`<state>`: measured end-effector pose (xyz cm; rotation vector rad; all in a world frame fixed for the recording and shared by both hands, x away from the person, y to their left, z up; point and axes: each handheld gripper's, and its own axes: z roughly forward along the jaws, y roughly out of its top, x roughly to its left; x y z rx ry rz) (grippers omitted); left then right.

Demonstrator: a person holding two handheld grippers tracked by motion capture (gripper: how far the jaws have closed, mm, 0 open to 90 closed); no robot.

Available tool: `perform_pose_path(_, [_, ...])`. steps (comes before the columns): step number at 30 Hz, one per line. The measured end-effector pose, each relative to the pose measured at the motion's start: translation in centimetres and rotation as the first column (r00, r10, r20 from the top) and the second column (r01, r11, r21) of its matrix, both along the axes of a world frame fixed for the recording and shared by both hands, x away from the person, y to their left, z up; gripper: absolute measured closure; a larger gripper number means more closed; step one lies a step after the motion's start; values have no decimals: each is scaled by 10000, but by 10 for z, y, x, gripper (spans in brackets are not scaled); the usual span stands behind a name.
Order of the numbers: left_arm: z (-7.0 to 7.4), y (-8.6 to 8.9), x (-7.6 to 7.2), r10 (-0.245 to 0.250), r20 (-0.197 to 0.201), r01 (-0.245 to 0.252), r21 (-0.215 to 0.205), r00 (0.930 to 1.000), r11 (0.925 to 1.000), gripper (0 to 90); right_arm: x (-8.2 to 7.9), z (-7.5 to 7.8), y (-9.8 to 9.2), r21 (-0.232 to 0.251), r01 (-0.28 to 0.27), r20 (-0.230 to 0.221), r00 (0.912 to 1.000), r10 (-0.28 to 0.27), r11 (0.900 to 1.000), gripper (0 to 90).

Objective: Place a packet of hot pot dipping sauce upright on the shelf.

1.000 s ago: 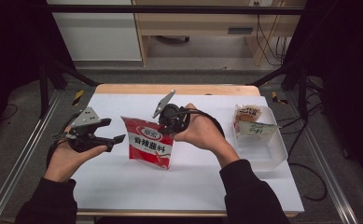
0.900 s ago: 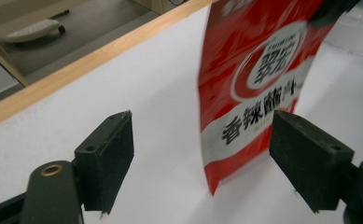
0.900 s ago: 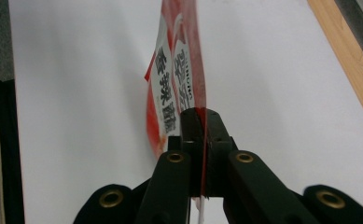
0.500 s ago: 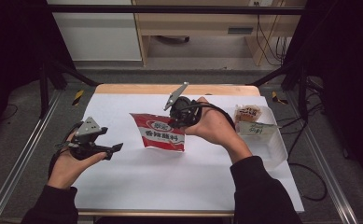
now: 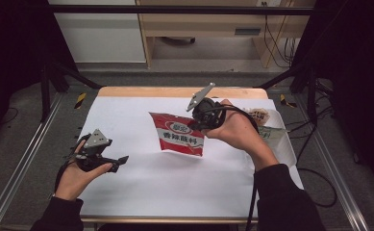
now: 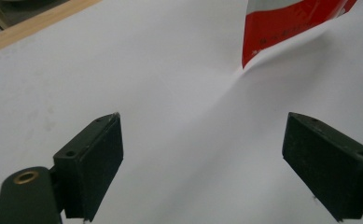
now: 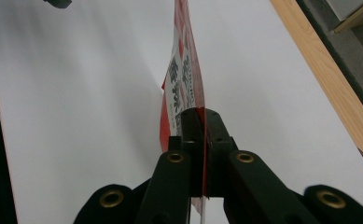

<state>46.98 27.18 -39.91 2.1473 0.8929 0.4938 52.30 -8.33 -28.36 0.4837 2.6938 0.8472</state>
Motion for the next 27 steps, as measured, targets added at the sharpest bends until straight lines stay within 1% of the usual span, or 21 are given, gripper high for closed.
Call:
perform_pose_path(3, [-6, 0, 0, -51, -143, 53, 105, 9999, 9999, 113, -1, 1, -7, 119, 101, 22, 9999, -102, 9999, 900])
perform_pose_path(6, [-8, 0, 0, 82, -35, -82, -95, 10000, 9999, 113, -2, 3, -14, 136, 155, 22, 9999, -155, 9998, 900])
perform_pose_path(9, [-9, 1, -1, 171, 13, -171, -116, 9999, 9998, 111, -5, 6, -21, 180, 161, 109, 9998, -163, 9997, 900])
perform_pose_path(13, [-13, 3, -1, 209, 34, -208, -271, 9998, 9994, 109, -10, 10, -30, 242, 211, 177, 9996, -216, 9995, 900])
perform_pose_path(18, [-19, 6, -2, 317, -3, -317, -300, 9995, 9990, 107, -17, 21, -45, 180, 229, 404, 9989, -236, 9996, 899])
perform_pose_path(22, [-25, 9, -3, 362, -58, -363, -356, 9993, 9987, 107, -23, 30, -59, 260, 397, 560, 9976, -412, 9989, 899])
perform_pose_path(27, [-28, 10, -3, 400, -119, -405, -392, 9991, 9984, 107, -27, 38, -75, 272, 575, 711, 9957, -593, 9980, 899])
